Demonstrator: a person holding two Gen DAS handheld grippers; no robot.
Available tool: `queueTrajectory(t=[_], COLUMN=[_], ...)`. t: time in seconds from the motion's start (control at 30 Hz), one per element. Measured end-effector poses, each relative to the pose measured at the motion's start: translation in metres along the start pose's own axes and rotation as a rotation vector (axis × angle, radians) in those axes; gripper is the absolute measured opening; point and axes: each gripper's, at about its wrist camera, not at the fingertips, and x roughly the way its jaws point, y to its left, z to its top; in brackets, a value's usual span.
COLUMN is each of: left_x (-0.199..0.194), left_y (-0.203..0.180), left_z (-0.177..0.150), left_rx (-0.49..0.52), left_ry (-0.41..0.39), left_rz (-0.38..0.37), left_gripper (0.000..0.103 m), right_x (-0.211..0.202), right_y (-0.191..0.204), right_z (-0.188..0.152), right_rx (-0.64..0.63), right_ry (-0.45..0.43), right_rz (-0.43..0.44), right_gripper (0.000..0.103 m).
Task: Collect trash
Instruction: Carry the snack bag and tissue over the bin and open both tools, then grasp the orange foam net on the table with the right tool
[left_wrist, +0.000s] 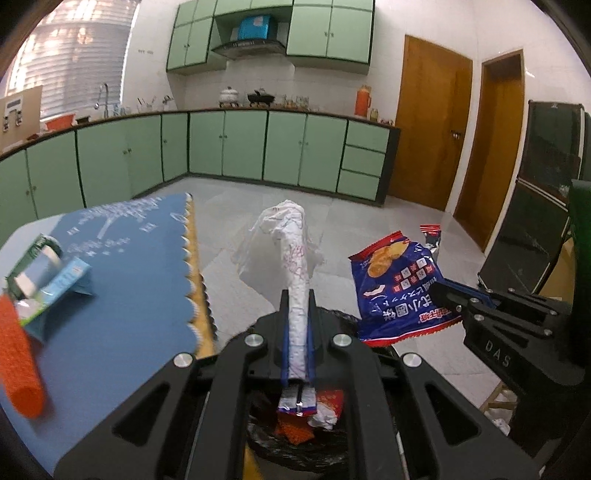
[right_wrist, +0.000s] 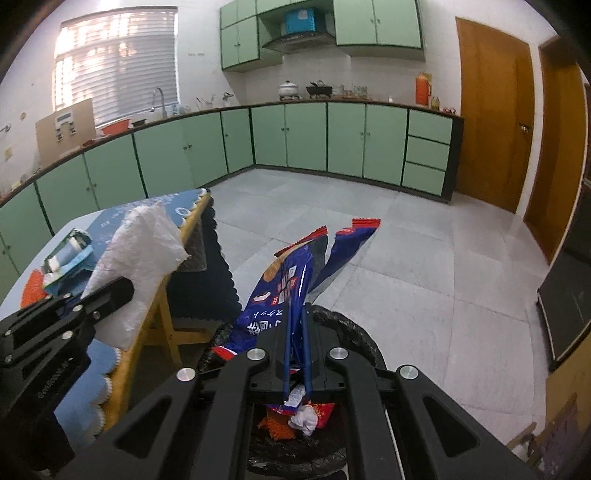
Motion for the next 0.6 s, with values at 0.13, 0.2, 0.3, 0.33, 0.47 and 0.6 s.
queueTrajectory(t=[0.13,0.2,0.3,0.33,0.47,0.6], left_x=[0.022,0.027,0.029,0.027,0.023,0.014], left_y=[-0.007,-0.01,-0.009,-0.009,-0.005,0.002], left_z=[-0.001,0.001,0.006,0.008,0.014,0.02], left_rx=[-0.004,-0.007,-0.013,-0.011,-0.02,-0.033], left_ry=[0.045,0.051,0.039,0.028,0.008,-0.023], left_rz=[-0.017,-0.022,-0.026,-0.021,-0.016,0.0], left_gripper=[0.016,0.022,0.032,0.035,0.037,0.037], right_x=[0.015,0.021,0.019,0.018,0.013,0.007], right_y=[-0.016,-0.026,-0.034,-0.035,-0.034,-0.029], right_z=[-0.006,-0.007,-0.005,-0.005,-0.006,-0.002], right_rx=[0.046,0.077,0.087,0.086,0.079,0.075], right_ry=[0.028,0.035,0.025,0.019,-0.002,-0.021], right_rz=[0.015,0.024,0.017,0.016,0.015,0.026], right_gripper=[0.011,0.012,0.016,0.017,0.033,0.033])
